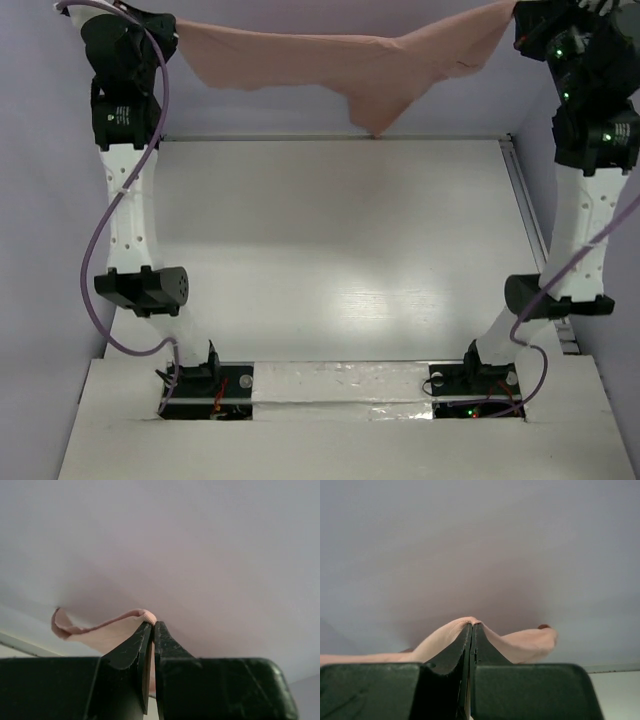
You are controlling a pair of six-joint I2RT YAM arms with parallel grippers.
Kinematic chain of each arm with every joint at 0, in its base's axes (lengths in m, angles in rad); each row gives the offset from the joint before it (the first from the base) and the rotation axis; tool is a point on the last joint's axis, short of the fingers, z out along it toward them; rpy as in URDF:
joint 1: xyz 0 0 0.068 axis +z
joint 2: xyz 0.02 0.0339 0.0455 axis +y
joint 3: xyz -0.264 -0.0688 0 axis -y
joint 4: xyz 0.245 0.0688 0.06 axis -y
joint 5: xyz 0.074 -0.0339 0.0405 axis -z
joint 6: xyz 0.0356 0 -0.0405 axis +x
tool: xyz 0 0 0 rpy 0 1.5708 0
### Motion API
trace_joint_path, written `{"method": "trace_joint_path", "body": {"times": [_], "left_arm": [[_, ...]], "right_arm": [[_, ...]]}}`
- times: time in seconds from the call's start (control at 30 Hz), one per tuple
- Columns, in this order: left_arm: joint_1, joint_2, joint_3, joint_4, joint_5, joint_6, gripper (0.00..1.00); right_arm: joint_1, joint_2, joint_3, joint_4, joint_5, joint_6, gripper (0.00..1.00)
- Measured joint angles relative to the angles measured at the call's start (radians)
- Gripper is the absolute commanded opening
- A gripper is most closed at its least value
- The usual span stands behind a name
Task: Fold and stack the t-shirts
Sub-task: Flatten the tshirt out, then fold the tshirt
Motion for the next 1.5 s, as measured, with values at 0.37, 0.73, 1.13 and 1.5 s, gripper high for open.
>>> {"method": "trace_joint_path", "body": {"times": [0.37,0.73,1.13,1.5], "left_arm": [[0.007,-0.515,-1.033,0.248,-0.024,0.097,0.0],[0.049,-0.761,-1.888,0.258,-0.038,0.04,0.0],[0.065,-0.78,-1.951,0.19,-0.021,-0.044,0.0],[0.065,-0.596,-1.778,0.201,-0.018,-0.04,0.0]], "right_arm": [[-0.001,-0.591,-1.194,0.117,-0.074,0.011,0.0],[-0.001,-0.932,-1.952,-0.154,-0.275,0.162,0.0],[-0.001,-0.959,-1.984,-0.233,-0.343,0.234,0.0],[-0.001,-0.586,-1.801,-0.094,-0.273,0.197,0.0]]}}
